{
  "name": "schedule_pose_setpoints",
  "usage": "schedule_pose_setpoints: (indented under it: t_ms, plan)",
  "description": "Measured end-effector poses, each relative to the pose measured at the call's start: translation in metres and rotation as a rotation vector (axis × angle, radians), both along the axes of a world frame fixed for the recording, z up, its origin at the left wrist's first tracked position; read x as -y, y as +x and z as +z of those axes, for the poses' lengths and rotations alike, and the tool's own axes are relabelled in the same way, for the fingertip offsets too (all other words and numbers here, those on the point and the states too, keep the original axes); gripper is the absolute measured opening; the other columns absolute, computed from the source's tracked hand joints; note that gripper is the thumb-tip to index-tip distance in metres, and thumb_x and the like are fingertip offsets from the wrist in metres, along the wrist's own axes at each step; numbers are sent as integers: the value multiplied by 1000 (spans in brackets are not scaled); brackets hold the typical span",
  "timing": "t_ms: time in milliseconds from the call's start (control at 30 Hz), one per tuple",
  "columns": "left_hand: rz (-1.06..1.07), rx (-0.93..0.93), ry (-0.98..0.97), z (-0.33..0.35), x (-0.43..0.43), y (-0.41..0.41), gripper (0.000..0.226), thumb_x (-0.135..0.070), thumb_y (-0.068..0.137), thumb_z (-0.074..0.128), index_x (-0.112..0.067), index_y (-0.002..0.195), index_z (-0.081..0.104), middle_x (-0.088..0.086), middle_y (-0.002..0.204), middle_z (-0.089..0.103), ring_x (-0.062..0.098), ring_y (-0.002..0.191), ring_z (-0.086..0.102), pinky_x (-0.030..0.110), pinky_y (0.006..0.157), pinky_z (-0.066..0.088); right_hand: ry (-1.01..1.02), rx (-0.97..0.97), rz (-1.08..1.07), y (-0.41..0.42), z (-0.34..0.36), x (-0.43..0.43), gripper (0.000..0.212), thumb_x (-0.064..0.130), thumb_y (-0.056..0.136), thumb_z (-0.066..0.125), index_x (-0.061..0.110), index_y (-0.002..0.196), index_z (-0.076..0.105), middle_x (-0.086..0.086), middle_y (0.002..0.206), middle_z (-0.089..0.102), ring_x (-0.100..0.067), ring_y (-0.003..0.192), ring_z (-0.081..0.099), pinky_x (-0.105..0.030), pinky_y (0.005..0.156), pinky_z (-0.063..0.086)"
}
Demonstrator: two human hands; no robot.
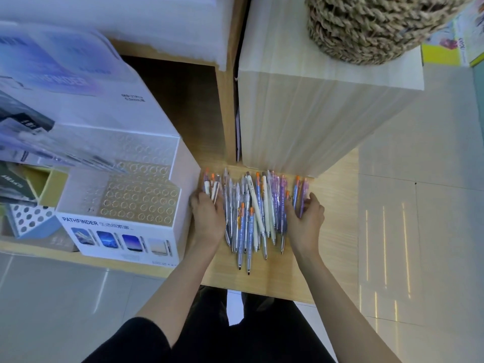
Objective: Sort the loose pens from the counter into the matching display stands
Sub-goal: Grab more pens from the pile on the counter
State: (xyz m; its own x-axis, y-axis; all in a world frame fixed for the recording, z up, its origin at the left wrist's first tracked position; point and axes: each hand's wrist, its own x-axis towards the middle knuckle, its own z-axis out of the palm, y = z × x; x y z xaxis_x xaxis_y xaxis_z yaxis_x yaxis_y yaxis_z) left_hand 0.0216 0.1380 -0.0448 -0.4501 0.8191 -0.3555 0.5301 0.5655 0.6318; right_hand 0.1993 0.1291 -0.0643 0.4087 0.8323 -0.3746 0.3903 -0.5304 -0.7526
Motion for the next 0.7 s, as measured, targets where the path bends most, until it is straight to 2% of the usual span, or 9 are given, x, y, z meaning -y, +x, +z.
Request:
schedule_pose_setpoints:
  t_ms: [33,100,233,367,500,600,700]
  plan:
    - [-12,18,-15,-4,-2,0,33,-18,100,44,11,113,51,28,128,44,38,117,44,35,101,32,7,-22,2,-3,-1,0,55,33,90,63,10,135,43,-9,128,45,-23,122,35,-40,107,32]
    - [1,70,-20,-6,-2,2,38,-23,99,47,12,113,51,29,129,41,39,119,41,36,106,30,-2,-53,-1,-8,-1,-1,60,33,87,67,10,137,42,-10,131,42,-22,123,33,-37,107,30]
    - [-19,92,-66,-9,2,13,44,-33,97,51,9,108,49,23,125,39,36,112,44,35,99,32,-41,-129,13,-22,-1,-4,70,33,83,72,7,139,40,-11,130,44,-26,124,39,-44,107,35]
    - [27,162,-52,-9,0,19,42,-33,95,55,6,108,47,22,119,41,33,110,43,29,93,31,-33,-34,16,-36,-1,-7,56,29,84,72,2,127,48,-13,118,52,-27,115,43,-43,101,39]
    - [19,161,10,-14,2,14,36,-38,95,53,-3,96,42,13,103,41,28,98,42,34,85,35,-95,-132,-43,-33,-1,-19,36,27,85,71,4,106,52,-14,105,60,-30,98,58,-48,89,49]
    - [-41,171,80,-19,9,14,36,-37,92,58,-7,92,39,7,96,37,20,95,34,24,76,27,-106,-198,-41,-32,-1,-19,29,28,87,69,10,101,52,-10,101,63,-26,91,61,-46,86,51]
    - [-114,138,89,-25,11,12,43,-36,85,68,-5,97,42,6,98,37,19,98,33,24,77,27,-82,-186,-5,-30,-3,-16,29,30,87,68,9,102,54,-8,100,64,-24,89,61,-42,83,50]
